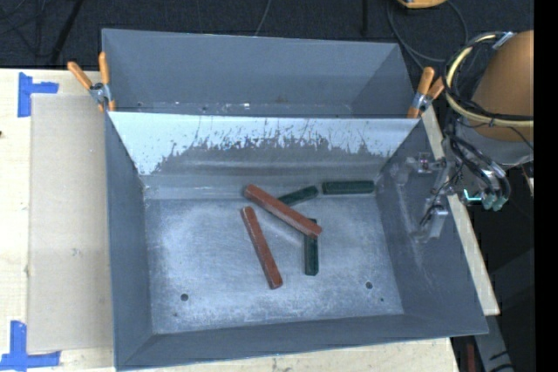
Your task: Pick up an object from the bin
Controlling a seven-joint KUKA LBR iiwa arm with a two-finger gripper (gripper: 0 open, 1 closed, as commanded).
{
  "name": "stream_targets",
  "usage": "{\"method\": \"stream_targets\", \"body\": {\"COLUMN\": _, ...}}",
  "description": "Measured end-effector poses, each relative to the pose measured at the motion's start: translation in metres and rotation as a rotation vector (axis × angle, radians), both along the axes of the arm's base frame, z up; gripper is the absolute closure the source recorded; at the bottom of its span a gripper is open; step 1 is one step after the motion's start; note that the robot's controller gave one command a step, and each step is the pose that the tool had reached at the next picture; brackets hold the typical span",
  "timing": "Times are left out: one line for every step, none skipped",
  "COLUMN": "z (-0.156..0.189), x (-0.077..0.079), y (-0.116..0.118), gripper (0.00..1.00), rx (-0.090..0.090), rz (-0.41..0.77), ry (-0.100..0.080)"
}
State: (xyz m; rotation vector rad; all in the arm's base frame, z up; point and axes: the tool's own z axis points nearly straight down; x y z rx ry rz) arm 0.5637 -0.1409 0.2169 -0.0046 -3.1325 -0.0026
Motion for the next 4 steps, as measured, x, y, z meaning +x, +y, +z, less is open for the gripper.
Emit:
{"method": "stream_targets", "body": {"z": -0.151, "x": 0.004, "y": 0.081, "gripper": 0.0, "rx": -0.002, "rz": -0.374, "ry": 0.0}}
{"method": "stream_targets", "body": {"z": -0.139, "x": 0.002, "y": 0.139, "gripper": 0.0, "rx": -0.001, "rz": -0.19, "ry": -0.006}}
{"method": "stream_targets", "body": {"z": -0.139, "x": 0.002, "y": 0.139, "gripper": 1.0, "rx": -0.003, "rz": -0.188, "ry": -0.006}}
{"method": "stream_targets", "body": {"z": 0.062, "x": 0.009, "y": 0.148, "gripper": 1.0, "rx": -0.001, "rz": -0.219, "ry": -0.019}}
